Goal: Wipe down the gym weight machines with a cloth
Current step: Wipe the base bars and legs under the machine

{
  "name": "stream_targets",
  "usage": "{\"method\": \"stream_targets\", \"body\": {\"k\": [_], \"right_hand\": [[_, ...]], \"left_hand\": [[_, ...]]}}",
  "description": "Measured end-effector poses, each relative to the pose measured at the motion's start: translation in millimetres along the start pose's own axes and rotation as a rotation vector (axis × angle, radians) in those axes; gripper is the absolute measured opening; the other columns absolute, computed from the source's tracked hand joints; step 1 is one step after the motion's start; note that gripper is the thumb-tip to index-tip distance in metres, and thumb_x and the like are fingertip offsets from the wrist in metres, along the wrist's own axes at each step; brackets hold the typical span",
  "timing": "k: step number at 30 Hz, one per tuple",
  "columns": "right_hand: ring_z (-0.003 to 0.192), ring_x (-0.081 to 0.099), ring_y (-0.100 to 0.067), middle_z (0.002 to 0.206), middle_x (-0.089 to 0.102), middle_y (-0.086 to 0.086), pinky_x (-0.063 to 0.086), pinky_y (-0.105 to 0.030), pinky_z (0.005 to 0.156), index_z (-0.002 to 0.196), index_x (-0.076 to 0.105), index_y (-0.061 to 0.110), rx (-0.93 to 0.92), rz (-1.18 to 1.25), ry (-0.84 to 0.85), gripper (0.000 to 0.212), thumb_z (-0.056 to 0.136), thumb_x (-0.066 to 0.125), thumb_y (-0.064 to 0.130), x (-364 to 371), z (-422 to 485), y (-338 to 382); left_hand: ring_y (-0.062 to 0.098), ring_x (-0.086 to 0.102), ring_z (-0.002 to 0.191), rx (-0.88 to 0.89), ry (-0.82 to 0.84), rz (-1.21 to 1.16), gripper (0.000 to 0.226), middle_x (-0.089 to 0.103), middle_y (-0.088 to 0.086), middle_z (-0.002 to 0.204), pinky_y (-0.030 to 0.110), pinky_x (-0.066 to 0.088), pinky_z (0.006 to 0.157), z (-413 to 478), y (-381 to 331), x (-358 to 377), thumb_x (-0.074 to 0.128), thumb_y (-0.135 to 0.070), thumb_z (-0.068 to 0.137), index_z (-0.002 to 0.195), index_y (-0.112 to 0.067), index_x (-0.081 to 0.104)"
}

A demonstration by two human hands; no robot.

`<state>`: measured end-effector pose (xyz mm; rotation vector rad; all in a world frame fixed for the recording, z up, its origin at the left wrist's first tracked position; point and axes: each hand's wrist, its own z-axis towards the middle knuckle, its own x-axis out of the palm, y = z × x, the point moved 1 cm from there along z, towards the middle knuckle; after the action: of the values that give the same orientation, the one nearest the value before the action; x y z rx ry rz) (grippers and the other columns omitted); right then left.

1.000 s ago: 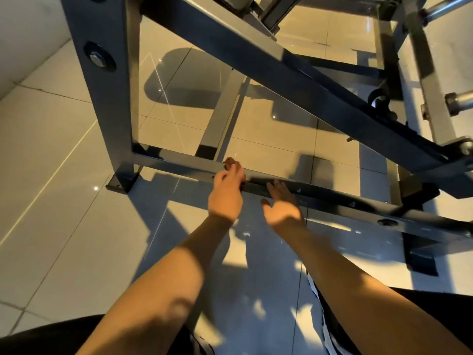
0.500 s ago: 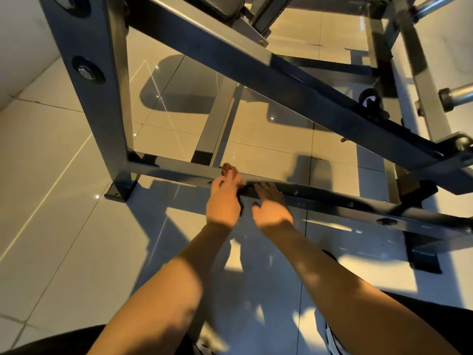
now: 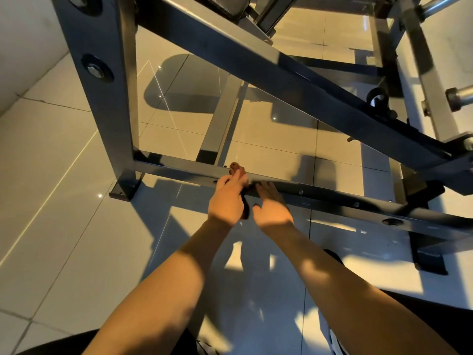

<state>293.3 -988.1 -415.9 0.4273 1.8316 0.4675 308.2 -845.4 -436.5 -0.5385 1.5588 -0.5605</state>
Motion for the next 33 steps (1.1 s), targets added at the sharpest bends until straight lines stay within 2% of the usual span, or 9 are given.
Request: {"method": "stream_targets", "body": {"k": [3, 7, 11, 13, 17, 23, 27, 31, 33], "right_hand": [[0.156, 0.005, -0.016, 0.169, 0.014, -0.001, 0.000, -0.020, 0.119, 0.159, 0.025, 0.015, 0.000, -0.005, 0.019, 0.062, 0.102, 0.049, 0.019, 0.3, -0.8, -1.2], [0.155, 0.013, -0.015, 0.167, 0.021, 0.000, 0.008, -0.023, 0.121, 0.158, 0.031, 0.017, 0.015, 0.073, 0.031, 0.059, 0.102, 0.050, 0.018, -3.4, 1.4, -3.6], [0.144, 0.041, -0.025, 0.156, 0.044, -0.005, 0.030, -0.033, 0.120, 0.151, 0.046, 0.017, 0.035, 0.188, -0.012, 0.054, 0.098, 0.057, 0.015, -14.6, 0.5, -6.7], [0.147, 0.035, -0.023, 0.158, 0.041, -0.004, 0.027, -0.033, 0.122, 0.153, 0.043, 0.017, 0.048, 0.177, -0.015, 0.056, 0.099, 0.056, 0.014, -18.0, -4.1, -10.8], [0.154, 0.017, -0.014, 0.166, 0.023, 0.001, 0.013, -0.024, 0.123, 0.158, 0.031, 0.019, 0.059, 0.143, -0.018, 0.058, 0.103, 0.052, 0.016, -17.7, -17.6, -24.6], [0.153, 0.023, -0.017, 0.165, 0.027, -0.001, 0.015, -0.022, 0.119, 0.156, 0.035, 0.019, 0.072, 0.275, 0.013, 0.057, 0.103, 0.054, 0.016, -34.9, -31.6, -39.5], [0.153, 0.023, -0.019, 0.164, 0.031, -0.004, 0.018, -0.025, 0.119, 0.155, 0.036, 0.015, 0.109, 0.244, -0.112, 0.057, 0.102, 0.056, 0.015, -41.9, -41.6, -54.7], [0.155, 0.016, -0.018, 0.166, 0.025, -0.002, 0.017, -0.035, 0.123, 0.157, 0.032, 0.018, 0.153, 0.257, -0.122, 0.058, 0.103, 0.054, 0.016, -42.1, -45.5, -61.3], [0.155, 0.016, -0.018, 0.166, 0.024, 0.000, 0.017, -0.035, 0.123, 0.157, 0.031, 0.020, 0.163, 0.281, -0.108, 0.058, 0.104, 0.053, 0.017, -42.9, -47.7, -65.0]], "left_hand": [[0.026, 0.031, 0.143, -0.033, -0.110, 0.023, 0.060, 0.032, 0.008, 0.159, 0.022, 0.023, 0.115, -0.9, 8.9, -10.4, 0.046, 0.009, 0.095, 0.151, -0.012, 0.042], [0.025, 0.033, 0.141, -0.029, -0.134, 0.026, 0.059, 0.033, 0.009, 0.158, 0.035, 0.032, 0.117, -0.4, 1.6, -3.9, 0.045, 0.007, 0.097, 0.152, -0.014, 0.042], [0.017, 0.058, 0.113, 0.012, -0.029, -0.016, 0.042, 0.045, 0.001, 0.139, 0.024, 0.041, 0.096, -7.5, -21.2, 19.0, 0.055, -0.020, 0.102, 0.143, -0.030, 0.051], [0.013, 0.061, 0.099, 0.024, 0.032, 0.038, 0.041, 0.047, -0.004, 0.137, 0.024, 0.045, 0.083, -8.2, -26.1, 13.8, 0.056, -0.034, 0.101, 0.141, -0.036, 0.050], [0.028, 0.061, 0.109, -0.036, 0.012, 0.020, 0.057, 0.037, 0.005, 0.139, 0.037, 0.048, 0.095, -0.6, -16.8, -3.8, 0.050, -0.005, 0.095, 0.146, -0.032, 0.046], [0.029, 0.056, 0.119, -0.191, -0.097, -0.102, 0.057, 0.034, 0.005, 0.143, 0.032, 0.038, 0.111, 9.3, -20.8, 15.5, 0.054, 0.004, 0.093, 0.141, -0.026, 0.054], [0.033, 0.051, 0.121, 0.065, -0.031, 0.071, 0.048, 0.052, 0.010, 0.138, 0.035, 0.042, 0.104, 13.9, -47.2, 31.6, 0.051, 0.000, 0.092, 0.136, -0.018, 0.056], [0.030, 0.031, 0.141, 0.210, 0.057, 0.167, 0.051, 0.042, 0.001, 0.157, 0.042, 0.041, 0.106, 9.6, -53.1, 45.2, 0.050, -0.006, 0.098, 0.147, -0.020, 0.049], [0.030, 0.036, 0.141, 0.208, 0.054, 0.210, 0.052, 0.042, 0.003, 0.156, 0.044, 0.046, 0.104, 9.1, -46.9, 41.0, 0.052, -0.008, 0.098, 0.148, -0.023, 0.047]]}}
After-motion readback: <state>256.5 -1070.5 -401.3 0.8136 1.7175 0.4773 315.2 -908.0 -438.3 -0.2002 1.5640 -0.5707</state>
